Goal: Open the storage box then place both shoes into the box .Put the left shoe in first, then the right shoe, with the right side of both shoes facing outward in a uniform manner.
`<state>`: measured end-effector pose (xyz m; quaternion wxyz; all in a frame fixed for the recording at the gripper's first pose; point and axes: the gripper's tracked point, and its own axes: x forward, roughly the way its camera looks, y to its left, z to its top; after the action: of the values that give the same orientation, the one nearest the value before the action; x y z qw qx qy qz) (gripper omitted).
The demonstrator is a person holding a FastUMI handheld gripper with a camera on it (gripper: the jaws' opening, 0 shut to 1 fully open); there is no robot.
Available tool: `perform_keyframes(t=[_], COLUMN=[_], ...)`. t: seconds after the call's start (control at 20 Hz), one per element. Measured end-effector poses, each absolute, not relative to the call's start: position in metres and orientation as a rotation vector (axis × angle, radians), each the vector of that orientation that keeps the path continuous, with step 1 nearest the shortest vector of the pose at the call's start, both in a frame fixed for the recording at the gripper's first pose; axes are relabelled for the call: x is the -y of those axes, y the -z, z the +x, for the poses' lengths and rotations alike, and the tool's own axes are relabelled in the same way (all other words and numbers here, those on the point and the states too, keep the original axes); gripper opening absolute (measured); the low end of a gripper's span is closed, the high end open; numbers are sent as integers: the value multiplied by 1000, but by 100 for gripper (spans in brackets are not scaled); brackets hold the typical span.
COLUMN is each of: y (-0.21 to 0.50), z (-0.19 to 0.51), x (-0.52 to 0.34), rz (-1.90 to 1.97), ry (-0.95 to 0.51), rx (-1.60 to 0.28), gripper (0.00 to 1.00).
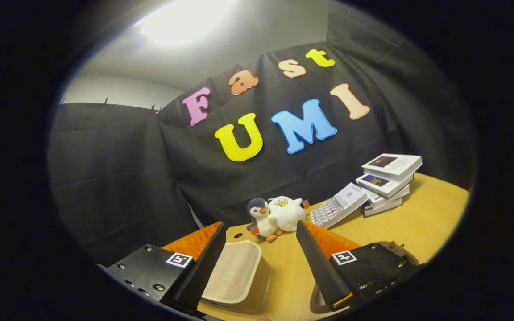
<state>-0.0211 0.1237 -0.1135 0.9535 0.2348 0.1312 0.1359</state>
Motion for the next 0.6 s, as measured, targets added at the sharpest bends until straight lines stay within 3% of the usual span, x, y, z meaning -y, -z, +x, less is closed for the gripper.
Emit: perform_keyframes(t=[0.6], y=[212], z=[-38], x=[-200], rz=[942], ry=[-377], rx=[-596], gripper=[98])
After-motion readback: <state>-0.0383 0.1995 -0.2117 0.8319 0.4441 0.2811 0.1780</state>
